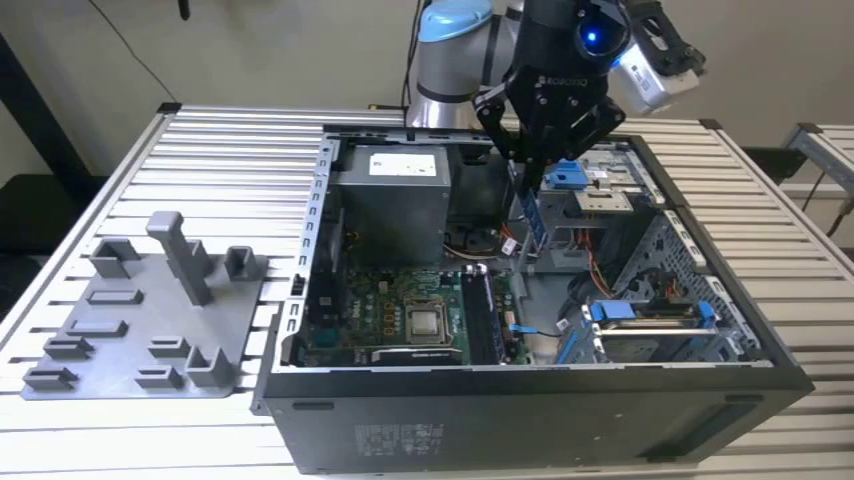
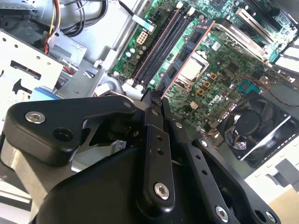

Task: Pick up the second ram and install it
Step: 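Insert the second ram into the second slot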

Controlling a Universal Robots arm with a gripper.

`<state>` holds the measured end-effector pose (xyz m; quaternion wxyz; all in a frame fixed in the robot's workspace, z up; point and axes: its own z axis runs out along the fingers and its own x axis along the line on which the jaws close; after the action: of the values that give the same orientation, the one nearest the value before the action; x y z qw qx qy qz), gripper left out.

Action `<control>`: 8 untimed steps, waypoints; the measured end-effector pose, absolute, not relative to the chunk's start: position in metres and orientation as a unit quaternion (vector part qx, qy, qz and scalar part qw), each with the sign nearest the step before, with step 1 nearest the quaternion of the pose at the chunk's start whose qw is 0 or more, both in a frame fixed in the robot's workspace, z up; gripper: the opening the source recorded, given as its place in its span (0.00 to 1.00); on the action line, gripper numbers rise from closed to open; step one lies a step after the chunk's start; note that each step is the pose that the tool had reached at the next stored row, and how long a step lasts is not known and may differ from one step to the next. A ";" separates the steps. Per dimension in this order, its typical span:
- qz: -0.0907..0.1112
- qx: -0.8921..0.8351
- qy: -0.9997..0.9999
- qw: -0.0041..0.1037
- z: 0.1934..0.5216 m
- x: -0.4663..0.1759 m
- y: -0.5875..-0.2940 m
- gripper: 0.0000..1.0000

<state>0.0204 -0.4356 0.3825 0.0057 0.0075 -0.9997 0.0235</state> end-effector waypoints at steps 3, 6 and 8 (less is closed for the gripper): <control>0.024 0.007 -1.000 0.006 0.381 0.020 -0.436 0.14; 0.024 0.007 -1.000 0.006 0.378 0.020 -0.436 0.14; 0.024 0.007 -1.000 0.006 0.376 0.020 -0.436 0.14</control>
<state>0.0201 -0.4356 0.3764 0.0057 0.0074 -0.9997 0.0243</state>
